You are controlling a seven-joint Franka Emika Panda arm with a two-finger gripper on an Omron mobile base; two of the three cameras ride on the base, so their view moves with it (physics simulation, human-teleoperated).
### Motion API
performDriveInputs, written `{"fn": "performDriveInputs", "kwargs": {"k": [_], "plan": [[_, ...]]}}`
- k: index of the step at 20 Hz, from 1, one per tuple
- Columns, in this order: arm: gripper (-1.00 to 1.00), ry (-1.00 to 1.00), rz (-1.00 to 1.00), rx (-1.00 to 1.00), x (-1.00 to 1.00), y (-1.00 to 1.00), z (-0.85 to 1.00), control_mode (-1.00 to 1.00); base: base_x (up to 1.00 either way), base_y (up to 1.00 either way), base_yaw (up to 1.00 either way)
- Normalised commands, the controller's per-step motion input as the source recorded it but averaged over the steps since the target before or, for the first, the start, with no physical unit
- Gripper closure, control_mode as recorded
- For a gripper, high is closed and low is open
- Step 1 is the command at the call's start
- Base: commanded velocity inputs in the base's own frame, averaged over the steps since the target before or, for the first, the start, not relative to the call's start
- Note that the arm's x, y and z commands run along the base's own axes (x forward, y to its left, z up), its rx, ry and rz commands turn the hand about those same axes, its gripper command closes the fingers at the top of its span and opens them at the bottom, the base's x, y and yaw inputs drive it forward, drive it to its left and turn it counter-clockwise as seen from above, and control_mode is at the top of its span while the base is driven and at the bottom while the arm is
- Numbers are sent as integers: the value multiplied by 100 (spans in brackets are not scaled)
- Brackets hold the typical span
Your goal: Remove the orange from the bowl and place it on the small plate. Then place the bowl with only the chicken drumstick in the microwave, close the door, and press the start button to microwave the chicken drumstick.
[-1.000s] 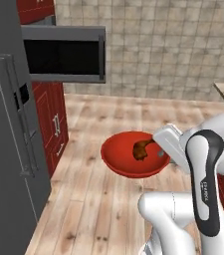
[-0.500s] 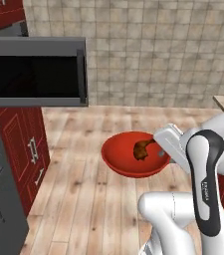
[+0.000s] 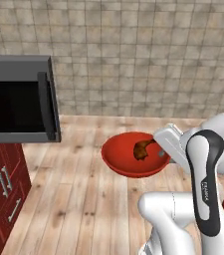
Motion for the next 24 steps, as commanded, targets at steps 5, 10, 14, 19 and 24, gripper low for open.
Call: {"fn": "performDriveInputs", "kwargs": {"k": [5,10,14,19,24], "plan": [[100,0,0,0,0,0,0,100,100,-24,22],[100,0,0,0,0,0,0,100,100,0,46],[100,0,0,0,0,0,0,100,86,-16,49],[100,0,0,0,0,0,0,100,73,-12,50],[100,0,0,0,0,0,0,100,62,0,57]]}}
